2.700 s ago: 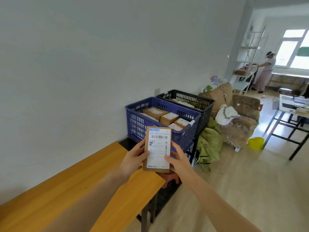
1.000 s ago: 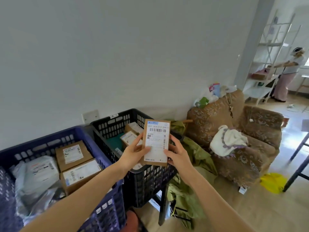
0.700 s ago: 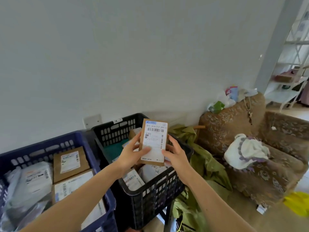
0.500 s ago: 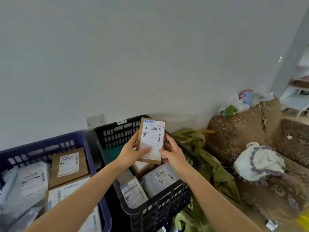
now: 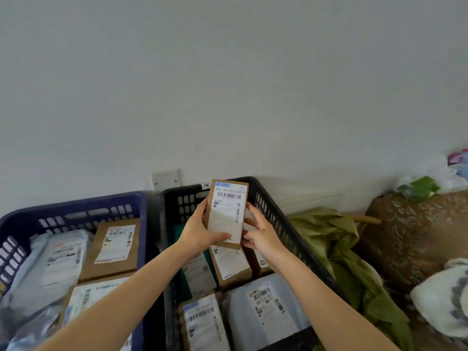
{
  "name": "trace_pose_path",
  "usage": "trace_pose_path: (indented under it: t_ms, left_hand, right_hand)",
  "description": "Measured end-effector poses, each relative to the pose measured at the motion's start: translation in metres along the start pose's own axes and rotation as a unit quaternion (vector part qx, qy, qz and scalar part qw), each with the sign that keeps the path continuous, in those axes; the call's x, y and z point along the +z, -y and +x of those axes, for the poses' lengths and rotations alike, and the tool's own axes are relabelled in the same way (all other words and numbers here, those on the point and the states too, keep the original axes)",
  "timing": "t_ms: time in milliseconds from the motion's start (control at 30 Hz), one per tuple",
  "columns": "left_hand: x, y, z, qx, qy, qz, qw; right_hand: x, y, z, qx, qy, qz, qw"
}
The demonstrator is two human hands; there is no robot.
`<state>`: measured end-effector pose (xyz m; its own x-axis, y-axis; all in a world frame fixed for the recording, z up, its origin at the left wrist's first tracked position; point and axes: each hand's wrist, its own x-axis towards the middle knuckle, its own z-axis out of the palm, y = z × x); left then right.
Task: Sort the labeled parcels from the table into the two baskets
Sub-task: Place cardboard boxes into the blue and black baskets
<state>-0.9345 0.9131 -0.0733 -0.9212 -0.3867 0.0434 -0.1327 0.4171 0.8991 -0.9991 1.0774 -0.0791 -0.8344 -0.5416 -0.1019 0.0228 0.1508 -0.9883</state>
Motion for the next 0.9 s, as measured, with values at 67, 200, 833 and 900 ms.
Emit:
trace_pose_path:
  t_ms: [67,200,833,900]
  left_hand:
    - [0.004,0.002,0.003,-0.024,-0.035,0.001,0.999]
    - [0.017,0.003,0.007,-0.056,-0.113,-0.014,0.992]
    - [0.05,0.005,0.0,-0.229,-0.297,0.174,0.911]
    - [0.048,0.007,-0.004,-0.222,-0.297,0.19,0.909]
  right_hand:
    - [-0.002,-0.001,0.013,-0.001,0.03,-0.008,1.0]
    - [-0.004,0.0,0.037,-0.024,0.105,-0.023,0.994]
    - [-0.024,-0.038,0.076,-0.106,0.279,-0.239,0.924]
    - [-0.027,-0.055,0.079,-0.134,0.281,-0.33,0.891]
